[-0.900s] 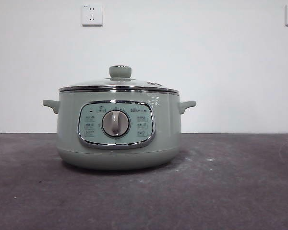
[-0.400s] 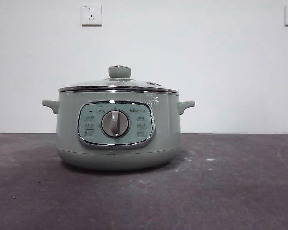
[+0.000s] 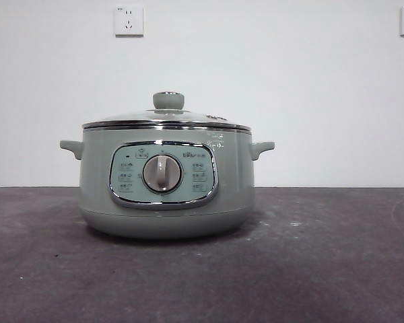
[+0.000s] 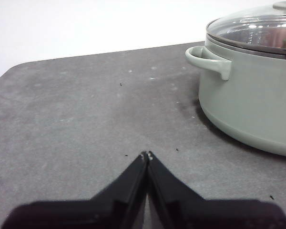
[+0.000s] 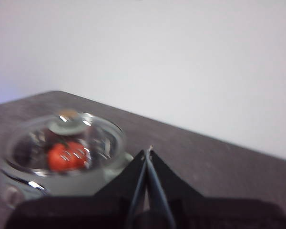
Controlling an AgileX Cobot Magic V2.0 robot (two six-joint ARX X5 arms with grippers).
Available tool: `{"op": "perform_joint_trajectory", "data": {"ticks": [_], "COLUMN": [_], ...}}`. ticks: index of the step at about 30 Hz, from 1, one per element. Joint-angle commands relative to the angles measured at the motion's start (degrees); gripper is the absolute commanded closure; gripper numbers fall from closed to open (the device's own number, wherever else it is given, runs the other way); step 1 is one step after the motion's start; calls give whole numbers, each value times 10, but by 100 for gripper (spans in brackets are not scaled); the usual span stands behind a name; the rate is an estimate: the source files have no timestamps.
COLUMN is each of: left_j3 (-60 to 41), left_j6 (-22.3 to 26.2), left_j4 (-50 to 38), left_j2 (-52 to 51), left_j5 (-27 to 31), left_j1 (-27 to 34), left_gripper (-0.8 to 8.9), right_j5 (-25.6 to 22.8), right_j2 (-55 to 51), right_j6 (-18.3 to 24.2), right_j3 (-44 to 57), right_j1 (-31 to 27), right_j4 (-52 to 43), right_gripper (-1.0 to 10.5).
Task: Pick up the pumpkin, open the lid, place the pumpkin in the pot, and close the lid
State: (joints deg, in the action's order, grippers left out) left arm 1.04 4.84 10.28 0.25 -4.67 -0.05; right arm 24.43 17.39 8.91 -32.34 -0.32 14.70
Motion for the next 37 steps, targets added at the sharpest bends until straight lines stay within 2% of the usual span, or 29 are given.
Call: {"op": "perform_joint_trajectory", "data": {"ticks": [1, 6, 15, 26, 37], "left_j3": [-9, -9, -9, -9, -9], "left_j6": [-5, -5, -5, -5, -5], "left_j4": [0, 0, 0, 0, 0], "left_j2": [-2, -2, -2, -2, -2], "left_j5": [1, 1, 1, 1, 1], "left_j1": [1, 1, 1, 1, 1], "left_gripper": [817, 817, 817, 817, 817], "right_j5": [-45, -96, -101, -140, -141], "right_j2": [-40, -101, -165, -173, -173], "right_j6": [-34, -55, -82, -102, -114], "right_j3": [80, 184, 296, 319, 319], "right_j1": [6, 23, 39, 49, 49], "right_j4": [-37, -76, -87, -49, -51], "right_gripper": [946, 946, 946, 946, 946]}}
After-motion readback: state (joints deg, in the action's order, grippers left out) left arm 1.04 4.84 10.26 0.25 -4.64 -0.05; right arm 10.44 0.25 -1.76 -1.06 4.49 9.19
